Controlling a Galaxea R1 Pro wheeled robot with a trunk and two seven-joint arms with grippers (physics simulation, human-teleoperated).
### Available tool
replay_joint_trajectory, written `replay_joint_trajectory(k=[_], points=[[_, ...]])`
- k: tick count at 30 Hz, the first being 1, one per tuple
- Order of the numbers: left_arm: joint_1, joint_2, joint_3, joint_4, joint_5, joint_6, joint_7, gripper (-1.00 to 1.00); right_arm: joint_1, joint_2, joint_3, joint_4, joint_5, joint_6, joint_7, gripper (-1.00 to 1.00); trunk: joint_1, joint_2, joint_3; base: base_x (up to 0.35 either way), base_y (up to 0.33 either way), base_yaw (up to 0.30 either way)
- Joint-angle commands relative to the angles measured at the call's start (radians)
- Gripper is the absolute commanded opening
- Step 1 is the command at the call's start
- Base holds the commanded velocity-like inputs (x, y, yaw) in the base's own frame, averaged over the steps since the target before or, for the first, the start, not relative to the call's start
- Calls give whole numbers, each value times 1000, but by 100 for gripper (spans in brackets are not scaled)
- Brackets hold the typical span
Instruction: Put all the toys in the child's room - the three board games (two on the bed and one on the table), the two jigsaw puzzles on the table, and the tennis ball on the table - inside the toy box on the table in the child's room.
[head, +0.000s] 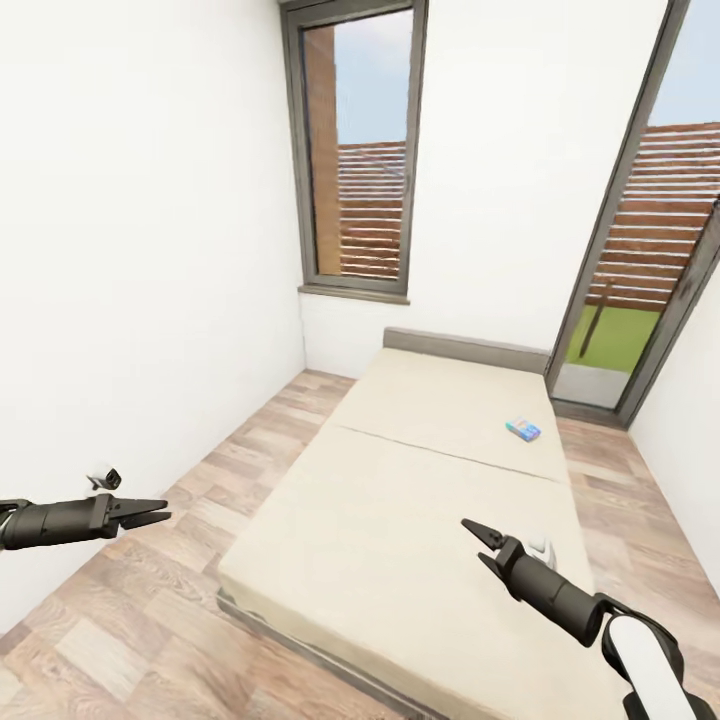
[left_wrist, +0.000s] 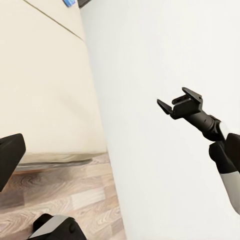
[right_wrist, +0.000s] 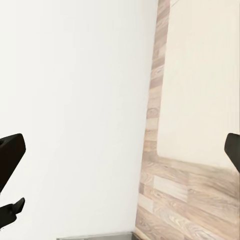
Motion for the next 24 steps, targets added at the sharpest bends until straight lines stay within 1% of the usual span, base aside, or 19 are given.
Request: replay_joint_trajectory(k=[1,9,12,17,24], points=[[-1,2,-5,0,4,10,-3,100,-1,0,-1,1,6,5,7,100,1,-2,-2,-68,-276,-280],[-1,0,-5,0,3,10,-3,100,-1,-1,-1,5,5,-8,7,100,1,-2,-2,-49,-286,-275],[-1,0,-5,0,3,10,-3,100,-1,-1,-1,5,5,-16,7,100,1,-2,-2,-12,-293,-182],[-1,0,-5,0,3,10,-3,100,-1,0,-1,4,7,-24,3,100,1,-2,-2,-4,-297,-63],[-1,0,-6,0,3,9,-3,100,-1,0,0,3,7,-26,0,100,1,-2,-2,-1,-299,-13]])
